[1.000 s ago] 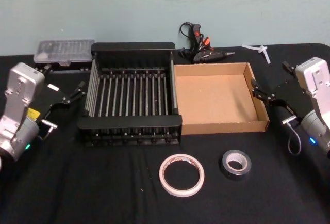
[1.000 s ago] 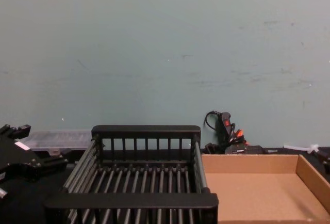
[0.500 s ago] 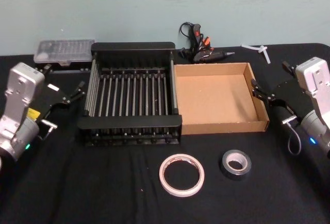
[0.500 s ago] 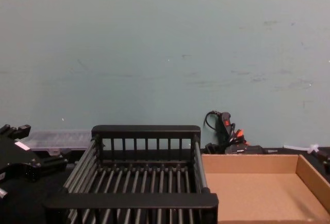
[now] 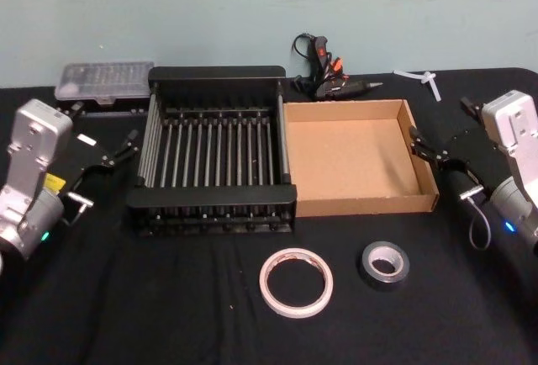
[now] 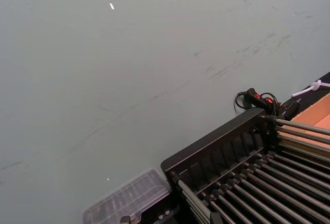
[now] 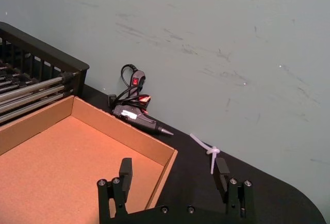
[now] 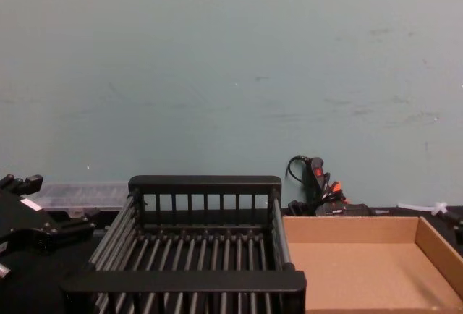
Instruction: Pick up the white tape and place it into the black box , Pick up the silver tape and place it into the brown box.
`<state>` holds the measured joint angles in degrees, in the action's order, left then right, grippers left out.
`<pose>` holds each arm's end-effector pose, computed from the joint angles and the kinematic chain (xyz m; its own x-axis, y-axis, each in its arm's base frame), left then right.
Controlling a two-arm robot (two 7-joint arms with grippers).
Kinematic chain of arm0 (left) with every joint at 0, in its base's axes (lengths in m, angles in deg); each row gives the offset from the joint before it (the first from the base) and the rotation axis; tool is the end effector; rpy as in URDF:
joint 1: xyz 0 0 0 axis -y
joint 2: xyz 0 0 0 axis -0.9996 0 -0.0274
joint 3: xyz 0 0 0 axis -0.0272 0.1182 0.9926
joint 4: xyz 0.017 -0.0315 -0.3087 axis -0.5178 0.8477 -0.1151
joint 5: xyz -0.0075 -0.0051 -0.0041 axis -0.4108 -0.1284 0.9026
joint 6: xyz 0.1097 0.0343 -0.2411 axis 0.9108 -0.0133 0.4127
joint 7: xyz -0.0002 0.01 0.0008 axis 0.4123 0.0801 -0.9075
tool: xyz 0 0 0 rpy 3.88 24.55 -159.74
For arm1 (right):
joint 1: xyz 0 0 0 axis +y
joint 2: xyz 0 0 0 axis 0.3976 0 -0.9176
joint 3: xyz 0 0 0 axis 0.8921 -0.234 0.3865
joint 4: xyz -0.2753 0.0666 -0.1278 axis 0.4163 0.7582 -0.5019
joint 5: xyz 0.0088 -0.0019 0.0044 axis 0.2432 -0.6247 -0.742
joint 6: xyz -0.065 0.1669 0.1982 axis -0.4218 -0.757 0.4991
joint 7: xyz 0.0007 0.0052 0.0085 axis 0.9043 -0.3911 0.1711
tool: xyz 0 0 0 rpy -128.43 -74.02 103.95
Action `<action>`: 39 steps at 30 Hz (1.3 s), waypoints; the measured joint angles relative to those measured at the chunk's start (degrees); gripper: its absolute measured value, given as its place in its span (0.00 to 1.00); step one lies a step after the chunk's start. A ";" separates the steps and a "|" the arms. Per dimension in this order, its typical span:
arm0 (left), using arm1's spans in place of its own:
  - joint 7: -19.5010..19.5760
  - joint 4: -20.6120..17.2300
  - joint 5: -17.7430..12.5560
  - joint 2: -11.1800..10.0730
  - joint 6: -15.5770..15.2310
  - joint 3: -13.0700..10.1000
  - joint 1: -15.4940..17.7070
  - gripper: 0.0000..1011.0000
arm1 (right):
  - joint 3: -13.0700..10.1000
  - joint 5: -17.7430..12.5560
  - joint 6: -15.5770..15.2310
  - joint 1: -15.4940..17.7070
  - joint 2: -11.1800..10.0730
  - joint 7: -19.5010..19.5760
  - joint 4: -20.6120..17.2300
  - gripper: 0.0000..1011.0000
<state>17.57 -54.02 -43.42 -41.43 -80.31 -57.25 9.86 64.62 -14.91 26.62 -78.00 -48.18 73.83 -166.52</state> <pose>0.3221 0.1054 -0.3108 0.2925 0.8802 0.3737 -0.9552 0.2875 0.0704 0.3220 -0.1054 -0.3110 0.2923 -0.8803 0.3737 0.9552 0.2873 -0.0703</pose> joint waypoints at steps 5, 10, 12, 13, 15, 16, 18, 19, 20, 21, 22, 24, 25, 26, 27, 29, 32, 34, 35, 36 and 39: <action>0.00 0.00 0.00 0.00 0.00 0.00 0.00 0.99 | 0.00 0.00 0.00 0.00 0.00 0.00 0.00 0.99; 0.00 0.00 0.00 0.00 0.00 0.00 0.00 0.99 | 0.00 0.00 0.00 0.00 0.00 0.00 0.00 0.99; 0.00 0.00 0.00 0.00 0.00 0.00 0.00 0.99 | 0.00 0.00 0.00 0.00 0.00 0.00 0.00 0.99; 0.00 0.00 0.00 0.00 0.00 0.00 0.00 0.99 | 0.00 0.00 0.00 0.00 0.00 0.00 0.00 0.99; 0.00 0.00 0.00 0.00 0.00 0.00 0.00 0.99 | 0.00 0.00 0.00 0.00 0.00 0.00 0.00 0.99; 0.00 0.00 0.00 0.00 0.00 0.00 0.00 0.99 | 0.00 0.00 0.00 0.00 0.00 0.00 0.00 0.99; 0.00 0.00 0.00 0.00 0.00 0.00 0.00 0.99 | 0.00 0.00 0.00 0.00 0.00 0.00 0.00 0.99; 0.00 0.00 0.00 0.00 0.00 0.00 0.00 0.99 | 0.00 0.00 0.00 0.00 0.00 0.00 0.00 0.99; 0.00 0.00 0.00 0.00 0.00 0.00 0.00 0.99 | 0.00 0.00 0.00 0.00 0.00 0.00 0.00 0.99; 0.00 0.00 0.00 0.00 0.00 0.00 0.00 0.99 | 0.00 0.00 0.00 0.00 0.00 0.00 0.00 0.99; 0.00 0.00 0.00 0.00 0.00 0.00 0.00 0.99 | 0.00 0.00 0.00 0.00 0.00 0.00 0.00 0.99; 0.00 0.00 0.00 0.00 0.00 0.00 0.00 0.99 | 0.00 0.00 0.00 0.00 0.00 0.00 0.00 0.99; 0.00 0.00 0.00 0.00 0.00 0.00 0.00 0.99 | 0.00 0.00 0.00 0.00 0.00 0.00 0.00 0.99; 0.00 0.00 0.00 0.00 0.00 0.00 0.00 0.99 | 0.00 0.00 0.00 0.00 0.00 0.00 0.00 0.99; 0.00 0.00 0.00 0.00 0.00 0.00 0.00 0.99 | 0.00 0.00 0.00 0.00 0.00 0.00 0.00 0.99; 0.00 0.00 0.00 0.00 0.00 0.00 0.00 0.99 | 0.00 0.00 0.00 0.00 0.00 0.00 0.00 0.99; 0.00 0.00 0.00 0.00 0.00 0.00 0.00 0.99 | 0.00 0.00 0.00 0.00 0.00 0.00 0.00 0.99; 0.00 0.00 0.00 0.00 0.00 0.00 0.00 0.99 | 0.00 0.00 0.00 0.00 0.00 0.00 0.00 0.99; 0.00 0.00 0.00 0.00 0.00 0.00 0.00 0.99 | 0.00 0.00 0.00 0.00 0.00 0.00 0.00 0.99; 0.00 0.00 0.00 0.00 0.00 0.00 0.00 0.99 | 0.00 0.00 0.00 0.00 0.00 0.00 0.00 0.99; 0.00 0.00 0.00 0.00 0.00 0.00 0.00 0.99 | 0.00 0.00 0.00 0.00 0.00 0.00 0.00 0.99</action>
<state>17.57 -54.02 -43.42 -41.43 -80.31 -57.25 9.86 64.62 -14.91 26.62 -78.00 -48.18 73.83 -166.53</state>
